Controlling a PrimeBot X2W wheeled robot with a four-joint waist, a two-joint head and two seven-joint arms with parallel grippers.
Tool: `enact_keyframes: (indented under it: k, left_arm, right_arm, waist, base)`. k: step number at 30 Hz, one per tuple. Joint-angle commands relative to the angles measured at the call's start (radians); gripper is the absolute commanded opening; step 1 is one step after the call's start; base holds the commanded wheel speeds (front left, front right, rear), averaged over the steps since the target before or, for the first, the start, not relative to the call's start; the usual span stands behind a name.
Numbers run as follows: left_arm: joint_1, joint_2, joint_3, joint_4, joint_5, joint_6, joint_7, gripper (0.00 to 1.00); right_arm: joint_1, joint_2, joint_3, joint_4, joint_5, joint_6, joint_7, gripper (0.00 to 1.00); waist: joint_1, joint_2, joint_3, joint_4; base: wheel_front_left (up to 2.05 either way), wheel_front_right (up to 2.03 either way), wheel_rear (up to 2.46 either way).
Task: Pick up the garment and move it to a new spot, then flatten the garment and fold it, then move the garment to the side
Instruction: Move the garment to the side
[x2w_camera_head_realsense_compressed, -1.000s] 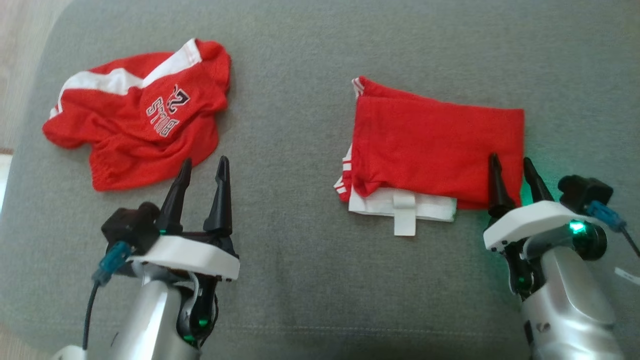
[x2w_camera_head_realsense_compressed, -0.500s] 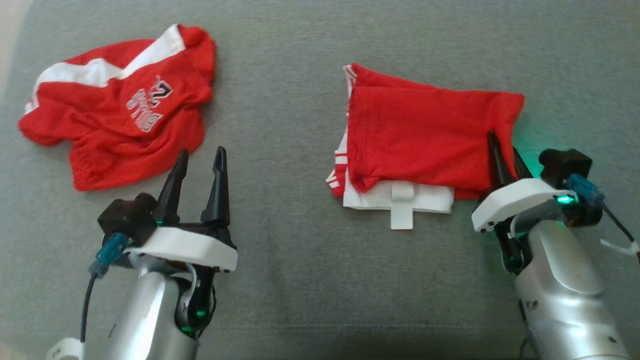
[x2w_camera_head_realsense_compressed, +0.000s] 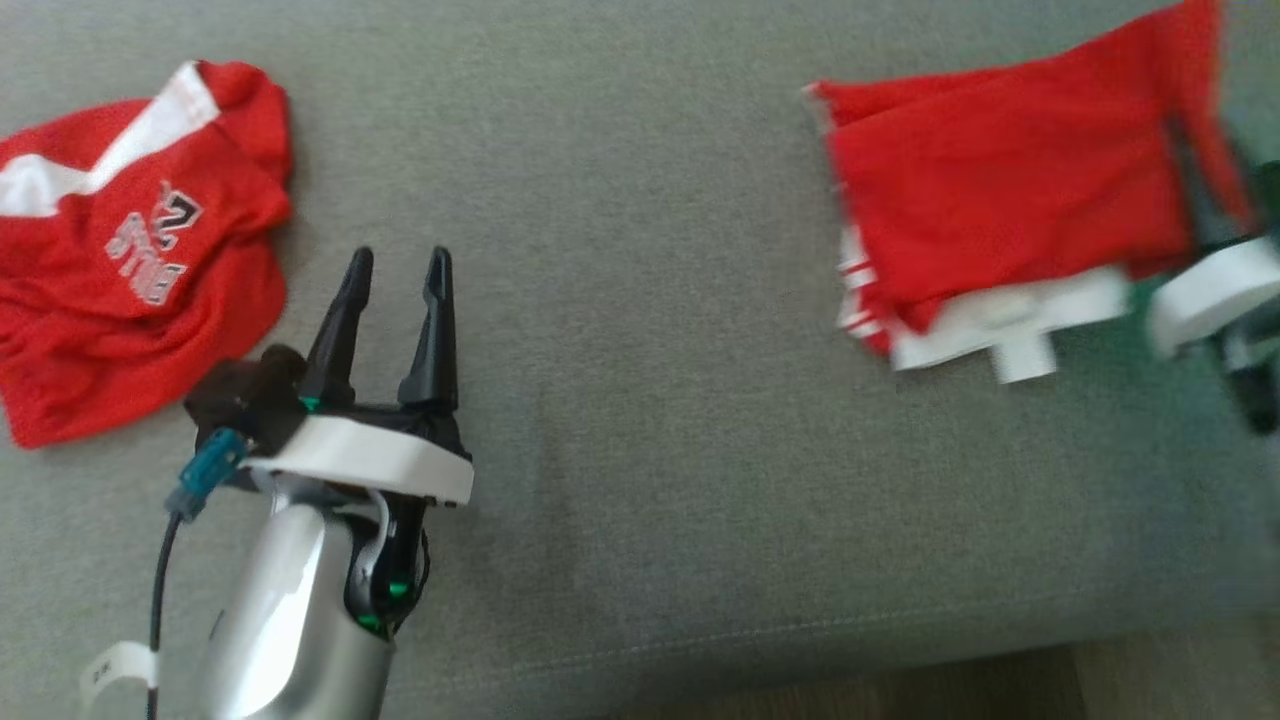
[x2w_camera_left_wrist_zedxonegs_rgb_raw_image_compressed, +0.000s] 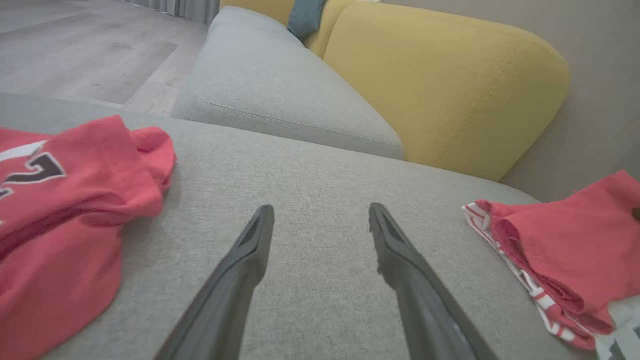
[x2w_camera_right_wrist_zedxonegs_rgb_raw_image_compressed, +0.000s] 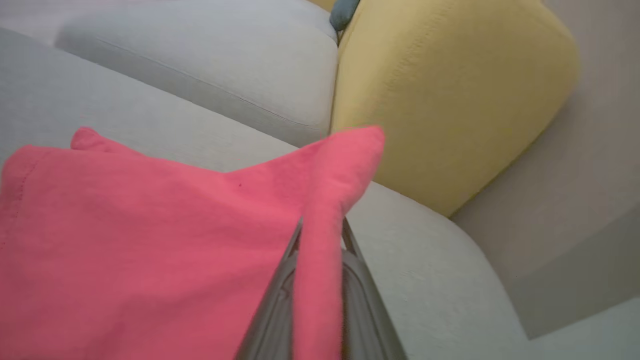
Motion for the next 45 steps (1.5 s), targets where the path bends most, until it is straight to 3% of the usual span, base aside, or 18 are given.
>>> enact_keyframes:
  k: [1,5,10,30,31,32,33,40,45]
  left_arm:
    - [-0.036,0.008,0.028,-0.035,0.009,-0.005,-0.005,1.0]
    - [-0.052,0.008,0.025,-0.037,0.012,-0.009,-0.005,1.0]
    - [-0.066,0.008,0.032,-0.038,0.018,-0.016,-0.005,1.0]
    - [-0.071,0.008,0.051,-0.028,0.034,-0.027,-0.005,1.0]
    - [-0.071,0.008,0.05,-0.027,0.035,-0.028,-0.005,1.0]
    - [-0.071,0.008,0.049,-0.027,0.034,-0.028,-0.005,1.0]
    - [-0.071,0.008,0.049,-0.027,0.034,-0.027,-0.005,1.0]
    - [-0.064,0.008,0.047,-0.02,0.026,-0.026,-0.005,1.0]
    - [-0.047,0.008,0.042,-0.02,0.008,-0.02,-0.005,1.0]
  right_arm:
    - [-0.026,-0.05,0.009,-0.039,0.007,0.003,0.008,0.0]
    - [-0.04,-0.138,-0.011,-0.051,0.025,0.003,0.035,0.0]
    - [-0.058,-0.194,-0.045,-0.06,0.034,0.003,0.042,0.0]
    - [-0.061,-0.138,-0.154,-0.083,-0.005,0.003,0.03,0.0]
    - [-0.059,-0.133,-0.152,-0.082,0.004,0.003,0.031,0.09]
    - [-0.056,-0.131,-0.144,-0.083,0.014,0.003,0.031,0.48]
    - [-0.055,-0.129,-0.143,-0.083,0.024,0.003,0.033,1.0]
    - [-0.057,-0.124,-0.145,-0.1,0.051,0.003,0.025,1.0]
    - [-0.055,-0.083,-0.127,-0.141,0.052,0.003,0.01,1.0]
  waist:
    - [-0.0001,0.0,0.02,-0.017]
    - [-0.0001,0.0,0.043,-0.023]
    - [-0.0001,0.0,0.065,-0.024]
    - [-0.0001,0.0,0.069,-0.038]
    - [-0.0001,0.0,0.067,-0.039]
    - [-0.0001,0.0,0.065,-0.039]
    - [-0.0001,0.0,0.063,-0.04]
    - [-0.0001,0.0,0.036,-0.036]
    - [-0.0001,0.0,-0.015,-0.024]
  base:
    - [0.0,0.0,0.0]
    - [0.0,0.0,0.0]
    - [0.0,0.0,0.0]
    - [0.0,0.0,0.0]
    - [0.0,0.0,0.0]
    - [0.0,0.0,0.0]
    - [0.0,0.0,0.0]
    - [0.0,0.0,0.0]
    - [0.0,0.0,0.0]
